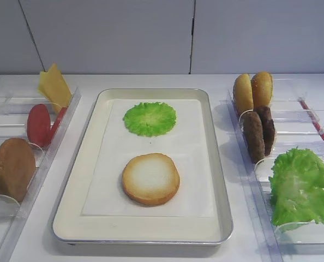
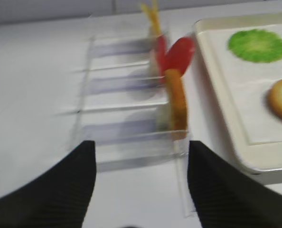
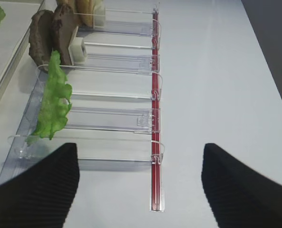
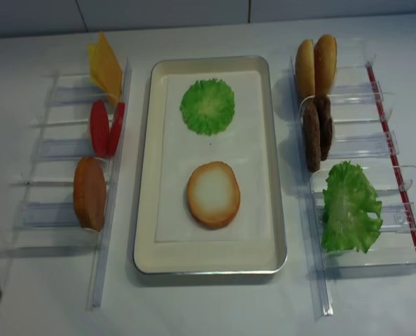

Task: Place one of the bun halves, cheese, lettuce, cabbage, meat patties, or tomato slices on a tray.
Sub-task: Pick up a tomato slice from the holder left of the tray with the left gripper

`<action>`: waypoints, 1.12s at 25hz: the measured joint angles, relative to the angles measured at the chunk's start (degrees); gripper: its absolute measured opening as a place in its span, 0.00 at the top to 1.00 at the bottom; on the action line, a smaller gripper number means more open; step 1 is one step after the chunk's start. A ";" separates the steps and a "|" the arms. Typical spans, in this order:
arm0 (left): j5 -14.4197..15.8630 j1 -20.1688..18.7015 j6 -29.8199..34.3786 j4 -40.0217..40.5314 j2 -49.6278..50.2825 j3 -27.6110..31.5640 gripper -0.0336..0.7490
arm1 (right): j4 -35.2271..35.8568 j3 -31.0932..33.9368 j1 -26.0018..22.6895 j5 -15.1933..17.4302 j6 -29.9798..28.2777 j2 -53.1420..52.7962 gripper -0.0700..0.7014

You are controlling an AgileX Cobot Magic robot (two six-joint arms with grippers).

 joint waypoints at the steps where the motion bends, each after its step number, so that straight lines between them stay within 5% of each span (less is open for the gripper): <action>1: -0.71 0.00 3.76 -3.62 0.77 -0.45 0.43 | 0.00 0.00 0.00 0.00 0.00 0.00 0.20; 6: -3.93 0.00 26.72 -23.31 13.03 -2.60 0.43 | 0.00 0.00 0.00 0.00 0.00 0.00 0.20; 9: -8.16 0.00 34.03 -29.68 19.45 -5.18 0.43 | 0.00 0.00 0.00 0.00 0.00 0.00 0.20; 13: -10.10 0.00 41.82 -35.13 28.57 -10.86 0.43 | 0.00 0.00 0.00 0.00 0.00 0.00 0.20; 20: -9.77 -1.21 45.12 -39.43 44.80 -22.66 0.43 | 0.00 0.00 0.00 0.00 0.00 0.00 0.20; 25: -13.64 -8.70 44.69 -38.36 52.34 -26.96 0.45 | 0.00 0.00 0.00 0.00 0.00 0.00 0.20; 28: -17.18 -15.60 38.98 -32.11 56.73 -28.41 0.45 | 0.00 0.00 0.00 0.00 0.00 0.00 0.20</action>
